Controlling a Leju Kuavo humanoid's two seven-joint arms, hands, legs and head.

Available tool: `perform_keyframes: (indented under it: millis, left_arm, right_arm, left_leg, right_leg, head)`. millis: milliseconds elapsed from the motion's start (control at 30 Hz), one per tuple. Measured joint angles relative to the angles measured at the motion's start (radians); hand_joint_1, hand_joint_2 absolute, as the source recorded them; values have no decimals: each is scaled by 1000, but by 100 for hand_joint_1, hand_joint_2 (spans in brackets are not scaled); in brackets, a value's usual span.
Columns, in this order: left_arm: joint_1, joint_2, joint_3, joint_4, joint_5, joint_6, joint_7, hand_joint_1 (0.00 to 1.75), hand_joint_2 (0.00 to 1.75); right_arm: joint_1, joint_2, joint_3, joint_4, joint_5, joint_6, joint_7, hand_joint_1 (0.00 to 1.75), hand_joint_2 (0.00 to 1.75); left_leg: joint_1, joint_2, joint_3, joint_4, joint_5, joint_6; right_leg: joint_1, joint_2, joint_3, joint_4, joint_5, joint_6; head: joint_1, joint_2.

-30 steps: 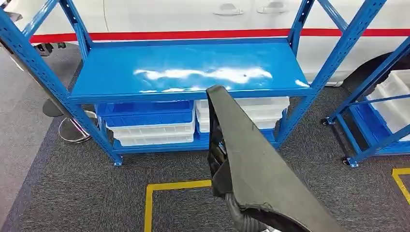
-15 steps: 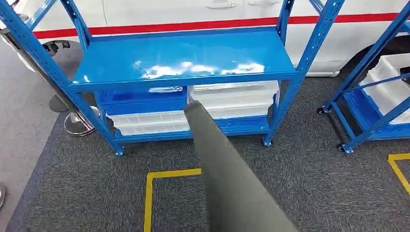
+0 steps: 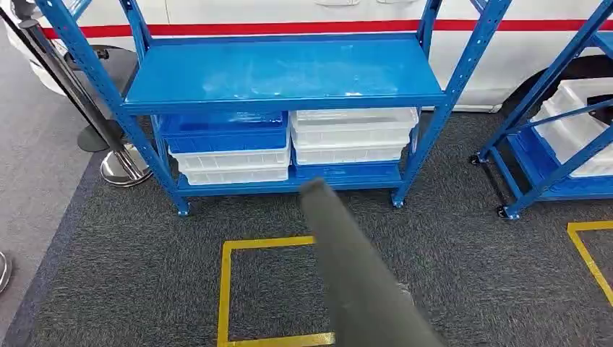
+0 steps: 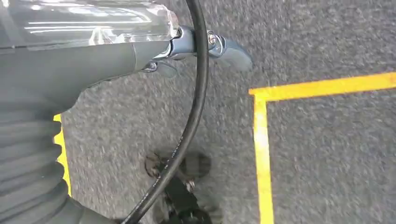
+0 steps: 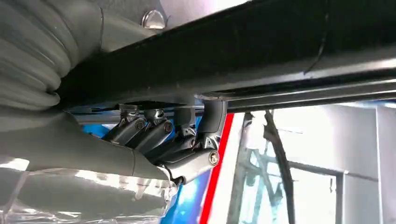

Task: Take the parts from the cabinet and place them on the table.

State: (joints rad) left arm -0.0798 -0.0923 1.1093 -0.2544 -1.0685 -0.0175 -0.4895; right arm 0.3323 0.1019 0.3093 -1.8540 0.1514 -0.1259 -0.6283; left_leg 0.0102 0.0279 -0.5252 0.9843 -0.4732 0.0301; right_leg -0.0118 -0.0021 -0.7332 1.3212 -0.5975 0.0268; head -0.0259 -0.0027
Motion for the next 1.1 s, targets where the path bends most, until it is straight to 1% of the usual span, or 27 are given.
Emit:
perform_keyframes:
  millis: [33,67,100,133,167,267,300,333,367,400,467,500,533,567,600,633,667,700,800,833,867,900,933,1000,1033,1067,1100]
  left_arm:
    - [0,0,0,0,0,13,-8,0,175]
    - [0,0,0,0,-1,28,-19,0,175]
    - [0,-2,0,0,-3,45,-33,0,175]
    - [-1,-2,-1,0,-3,52,-38,0,175]
    - [-1,-2,-1,0,1,56,-37,0,175]
    - [-4,-2,-1,0,0,64,-42,0,175]
    - [-6,-3,-1,0,0,65,-44,0,175]
    - [-6,-3,-1,0,1,64,-45,0,175]
    - [-6,-3,-1,0,3,56,-45,0,175]
    - [-3,-2,-1,0,6,48,-45,0,175]
    - [3,1,2,0,13,43,-46,0,175]
    - [4,2,4,0,16,43,-47,0,175]
    - [5,2,6,0,21,44,-51,0,175]
    - [5,2,8,0,21,47,-53,0,175]
    - [4,2,9,0,23,50,-55,0,175]
    - [5,5,11,0,25,49,-56,0,175]
    - [5,7,12,0,30,47,-55,0,175]
    - [5,9,15,0,33,45,-55,0,175]
    - [3,16,23,0,36,40,-49,0,175]
    - [1,16,24,0,36,38,-43,0,175]
    - [-3,16,27,0,36,37,-38,0,175]
    - [-2,17,31,0,36,36,-34,0,175]
    - [2,18,34,0,36,36,-30,0,175]
    - [8,19,36,0,36,36,-25,0,175]
    - [9,20,37,0,36,36,-24,0,175]
    - [8,20,37,0,36,35,-22,0,175]
    - [6,20,38,0,37,34,-17,0,175]
  right_arm:
    - [11,3,-14,-3,-9,4,-7,175,175]
    - [21,7,-24,-9,-14,9,-12,175,175]
    - [31,13,-36,-19,-17,12,-20,175,175]
    - [39,18,-45,-29,-18,17,-24,175,175]
    - [44,22,-53,-38,-17,24,-30,175,175]
    - [77,43,-76,-65,-9,38,-41,175,175]
    - [86,48,-82,-72,-6,38,-42,175,175]
    - [93,56,-88,-78,-5,38,-43,175,175]
    - [96,63,-93,-84,-4,39,-45,175,175]
    - [99,69,-96,-88,-4,42,-47,175,175]
    - [108,80,-107,-93,-2,47,-52,175,175]
    - [115,85,-112,-94,0,49,-53,175,175]
    - [122,90,-118,-95,3,52,-54,175,175]
    - [127,95,-121,-97,5,53,-54,175,175]
    - [130,100,-123,-98,8,53,-56,175,175]
    - [131,104,-125,-99,9,54,-57,175,175]
    - [131,110,-126,-99,10,54,-59,175,175]
    - [131,114,-129,-99,12,54,-61,175,175]
    - [133,126,-132,-99,23,53,-66,175,175]
    - [132,127,-132,-99,31,48,-66,175,175]
    - [133,127,-132,-98,36,45,-67,175,175]
    - [129,128,-132,-97,42,39,-67,175,175]
    - [125,128,-131,-95,48,34,-67,175,175]
    - [126,128,-129,-89,49,32,-67,175,175]
    - [127,128,-129,-87,49,32,-67,175,175]
    - [126,128,-130,-85,50,31,-67,175,175]
    - [126,128,-129,-83,52,29,-67,175,175]
  left_leg:
    - [0,7,-7,4,4,-3]
    - [1,16,-13,9,6,-4]
    - [1,23,-17,15,6,-6]
    - [1,29,-19,21,6,-9]
    - [-7,37,-21,25,5,-18]
    - [-6,59,-16,22,10,-38]
    - [-6,68,-16,23,11,-44]
    - [1,47,-24,38,-3,-55]
    - [2,12,-35,69,-35,-58]
    - [3,-8,-63,141,-86,-59]
    - [3,-20,-128,302,-163,-61]
    - [3,-20,-144,345,-172,-61]
    - [3,-21,-137,337,-155,-59]
    - [3,-23,-106,280,-118,-56]
    - [3,-30,-58,190,-72,-52]
    - [3,-49,-11,98,-32,-47]
    - [4,-93,14,48,-40,-38]
    - [5,-115,14,31,-40,-39]
    - [-3,-81,13,32,-32,-29]
    - [11,-69,13,14,-20,-20]
    - [8,-51,18,10,-14,-16]
    - [9,-41,15,6,-9,-7]
    - [8,-26,11,7,-9,-7]
    - [7,5,5,8,-9,-7]
    - [7,18,4,8,-9,-8]
    - [7,31,3,9,-9,-8]
    - [7,43,4,10,-10,-10]
  right_leg:
    - [-3,-1,29,-30,17,2]
    - [-5,-4,84,-105,50,2]
    - [-6,-16,147,-197,82,2]
    - [-6,-45,204,-283,101,-1]
    - [3,-74,210,-304,84,-13]
    - [8,-42,197,-303,97,-32]
    - [3,-32,194,-310,104,-43]
    - [-2,-27,196,-314,112,-51]
    - [-2,-18,191,-315,116,-57]
    - [-1,-8,185,-314,120,-63]
    - [5,13,175,-313,127,-69]
    - [6,24,171,-311,130,-69]
    - [7,36,167,-307,131,-68]
    - [7,48,165,-302,131,-67]
    - [7,62,162,-297,131,-66]
    - [7,74,160,-291,131,-65]
    - [6,83,156,-289,132,-63]
    - [10,94,147,-282,134,-54]
    - [-1,127,136,-290,150,-29]
    - [5,138,135,-289,153,-22]
    - [7,96,128,-274,138,-23]
    - [8,45,102,-221,94,-22]
    - [6,22,67,-147,51,-17]
    - [1,10,7,-12,-6,-10]
    - [-1,8,2,4,-3,-8]
    - [-3,4,23,-28,23,-6]
    - [-4,-2,67,-100,63,-7]
  head:
    - [0,0]
    - [0,0]
    - [0,0]
    - [0,0]
    - [0,0]
    - [0,0]
    - [0,0]
    - [0,0]
    - [0,0]
    - [0,0]
    - [0,0]
    - [0,0]
    - [0,0]
    - [0,0]
    - [0,0]
    - [0,0]
    - [0,0]
    - [0,0]
    - [0,0]
    - [0,0]
    - [0,0]
    - [1,0]
    - [2,0]
    - [1,0]
    - [1,0]
    - [1,0]
    - [2,0]
